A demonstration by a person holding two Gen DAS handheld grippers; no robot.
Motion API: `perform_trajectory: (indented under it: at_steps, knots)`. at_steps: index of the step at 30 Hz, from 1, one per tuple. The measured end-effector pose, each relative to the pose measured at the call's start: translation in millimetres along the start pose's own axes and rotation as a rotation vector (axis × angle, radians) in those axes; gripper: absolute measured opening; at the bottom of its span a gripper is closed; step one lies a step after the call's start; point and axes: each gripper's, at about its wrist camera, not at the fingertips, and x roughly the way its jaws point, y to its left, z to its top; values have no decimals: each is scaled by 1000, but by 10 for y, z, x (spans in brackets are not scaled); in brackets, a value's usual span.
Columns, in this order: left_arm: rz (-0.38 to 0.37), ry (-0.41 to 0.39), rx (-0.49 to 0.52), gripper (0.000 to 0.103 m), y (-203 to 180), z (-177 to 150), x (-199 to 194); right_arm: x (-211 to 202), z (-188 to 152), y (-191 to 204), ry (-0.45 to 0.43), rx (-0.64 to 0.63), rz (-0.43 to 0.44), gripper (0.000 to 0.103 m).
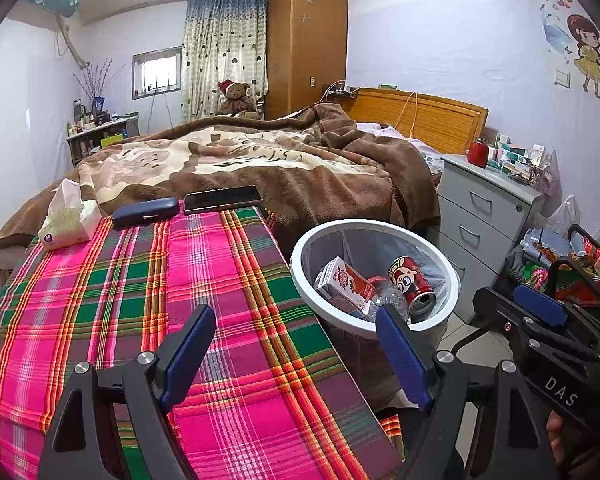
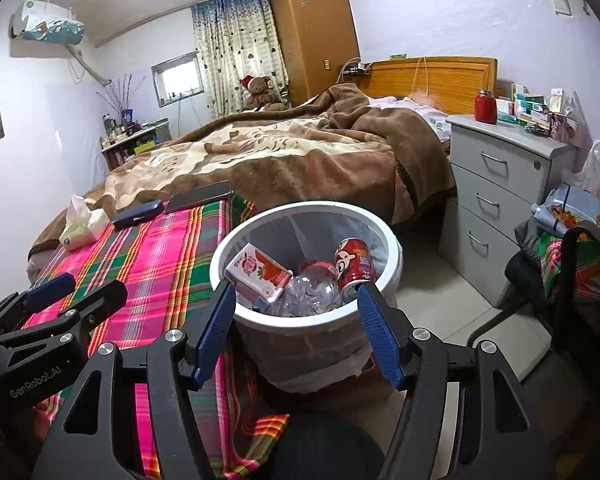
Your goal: Collect trash
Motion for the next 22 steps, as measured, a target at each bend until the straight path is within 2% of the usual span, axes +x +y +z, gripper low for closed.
perform_trajectory:
  at_steps: [22]
  knots:
    - [-1, 0, -3, 82, -7, -24, -11, -7, 6, 46, 3, -2, 3, 65]
